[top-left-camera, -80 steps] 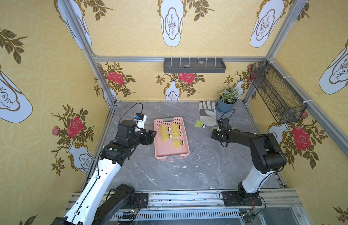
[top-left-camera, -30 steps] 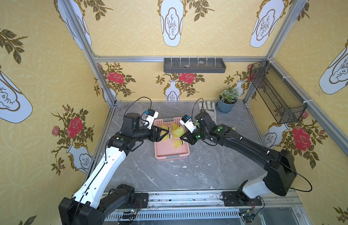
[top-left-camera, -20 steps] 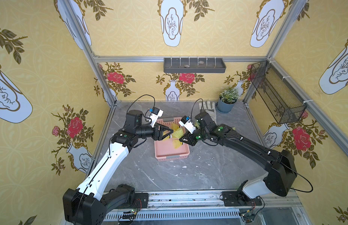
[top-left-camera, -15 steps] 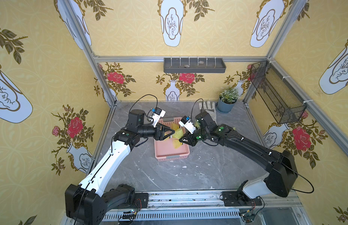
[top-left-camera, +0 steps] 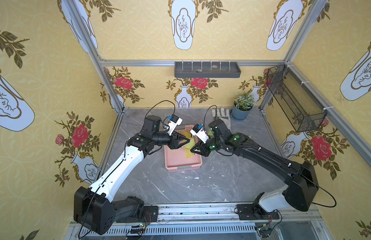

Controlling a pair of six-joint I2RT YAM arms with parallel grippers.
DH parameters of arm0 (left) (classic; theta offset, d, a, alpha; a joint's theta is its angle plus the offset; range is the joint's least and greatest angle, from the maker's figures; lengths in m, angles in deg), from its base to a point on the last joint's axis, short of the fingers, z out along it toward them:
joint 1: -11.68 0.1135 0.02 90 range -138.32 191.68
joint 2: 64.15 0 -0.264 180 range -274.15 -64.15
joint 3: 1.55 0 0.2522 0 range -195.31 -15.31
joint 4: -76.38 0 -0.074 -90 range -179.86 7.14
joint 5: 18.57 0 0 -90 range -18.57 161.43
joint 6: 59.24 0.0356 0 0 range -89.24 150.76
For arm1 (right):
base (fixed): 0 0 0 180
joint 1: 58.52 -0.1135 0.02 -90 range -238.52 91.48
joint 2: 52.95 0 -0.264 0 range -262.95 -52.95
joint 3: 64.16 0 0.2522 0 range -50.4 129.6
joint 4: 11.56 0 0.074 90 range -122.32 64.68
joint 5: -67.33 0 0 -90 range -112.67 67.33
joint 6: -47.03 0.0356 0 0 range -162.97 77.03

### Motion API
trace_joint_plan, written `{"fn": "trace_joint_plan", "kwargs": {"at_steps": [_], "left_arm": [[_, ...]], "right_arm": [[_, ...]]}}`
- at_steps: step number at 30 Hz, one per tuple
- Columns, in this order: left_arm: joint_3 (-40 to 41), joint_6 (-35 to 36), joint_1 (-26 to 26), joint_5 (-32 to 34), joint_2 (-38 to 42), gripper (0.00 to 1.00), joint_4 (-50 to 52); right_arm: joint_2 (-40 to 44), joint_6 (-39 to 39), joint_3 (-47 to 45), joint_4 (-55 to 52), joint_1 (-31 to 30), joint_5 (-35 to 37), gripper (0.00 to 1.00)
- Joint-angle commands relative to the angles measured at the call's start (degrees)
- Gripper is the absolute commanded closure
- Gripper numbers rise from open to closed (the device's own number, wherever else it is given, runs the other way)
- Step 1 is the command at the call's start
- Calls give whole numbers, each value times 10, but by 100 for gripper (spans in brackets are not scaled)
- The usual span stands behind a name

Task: Put the shuttlecocks into the storage box
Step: Place the shuttlecock in the storage box.

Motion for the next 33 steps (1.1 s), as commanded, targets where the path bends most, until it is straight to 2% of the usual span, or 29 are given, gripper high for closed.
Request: {"fn": "trace_joint_plan", "kwargs": {"at_steps": [1,13,23,26,28,33], "left_arm": [[-4,20,-3,10,-6,55,9],[-12,42,-28,11,-17,72,31],[-17,51,-33,16,-24,99,48],[-19,50,-32,18,-25,100,48],[-19,47,-32,20,-23,100,48],[-7,0,-32,67,-14,100,19]], "right_arm": [[6,-6,2,5,0,-4,79],[6,-6,1,4,0,5,79],[6,-6,2,4,0,17,79],[6,-5,1,4,0,26,78],[7,-3,0,5,0,37,76],[17,12,-12,23,0,88,55]]}}
